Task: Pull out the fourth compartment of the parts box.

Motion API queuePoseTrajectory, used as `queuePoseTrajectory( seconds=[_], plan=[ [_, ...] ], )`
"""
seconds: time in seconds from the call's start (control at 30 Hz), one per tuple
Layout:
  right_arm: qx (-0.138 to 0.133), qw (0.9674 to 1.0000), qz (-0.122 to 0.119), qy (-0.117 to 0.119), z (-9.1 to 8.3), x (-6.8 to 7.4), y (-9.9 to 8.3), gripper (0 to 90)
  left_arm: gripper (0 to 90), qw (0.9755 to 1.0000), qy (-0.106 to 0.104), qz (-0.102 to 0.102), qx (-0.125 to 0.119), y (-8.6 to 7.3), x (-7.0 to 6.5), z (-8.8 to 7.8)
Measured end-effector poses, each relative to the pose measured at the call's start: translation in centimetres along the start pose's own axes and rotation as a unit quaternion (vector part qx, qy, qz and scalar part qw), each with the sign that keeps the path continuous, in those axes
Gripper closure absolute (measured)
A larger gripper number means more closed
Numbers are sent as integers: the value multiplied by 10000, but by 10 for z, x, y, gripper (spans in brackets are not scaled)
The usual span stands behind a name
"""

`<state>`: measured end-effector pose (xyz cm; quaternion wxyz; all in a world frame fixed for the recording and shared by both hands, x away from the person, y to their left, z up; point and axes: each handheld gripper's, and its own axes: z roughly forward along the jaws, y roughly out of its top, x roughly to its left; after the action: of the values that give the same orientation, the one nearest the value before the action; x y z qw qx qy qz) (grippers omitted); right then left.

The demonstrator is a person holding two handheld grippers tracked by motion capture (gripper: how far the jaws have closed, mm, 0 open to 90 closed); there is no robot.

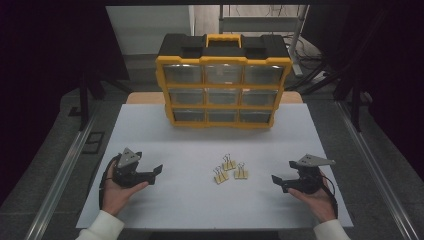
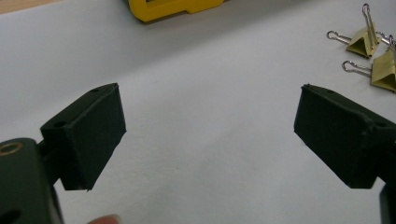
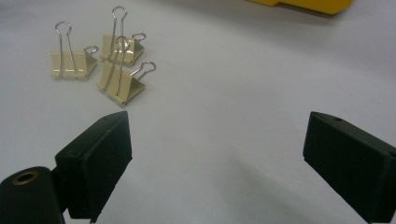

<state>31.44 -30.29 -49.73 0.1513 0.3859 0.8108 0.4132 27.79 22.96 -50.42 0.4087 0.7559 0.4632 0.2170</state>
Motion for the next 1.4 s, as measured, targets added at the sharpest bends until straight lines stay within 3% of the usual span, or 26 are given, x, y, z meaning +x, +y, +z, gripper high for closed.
queuePoseTrajectory(
  seconds=[0.37, 0.93, 1.4],
  plan=[
    [81, 10000, 34, -46, 5, -2, -1, 91, 91, 10000, 25, 49, -7, -2, 0, -2],
    [-25, 9997, 177, -136, 3, -3, 0, 98, 88, 9997, 31, 183, -141, 0, -2, -3],
    [-44, 9996, 185, -198, 0, -2, -1, 98, 88, 9990, 219, 307, -248, 1, 1, -5]
  ],
)
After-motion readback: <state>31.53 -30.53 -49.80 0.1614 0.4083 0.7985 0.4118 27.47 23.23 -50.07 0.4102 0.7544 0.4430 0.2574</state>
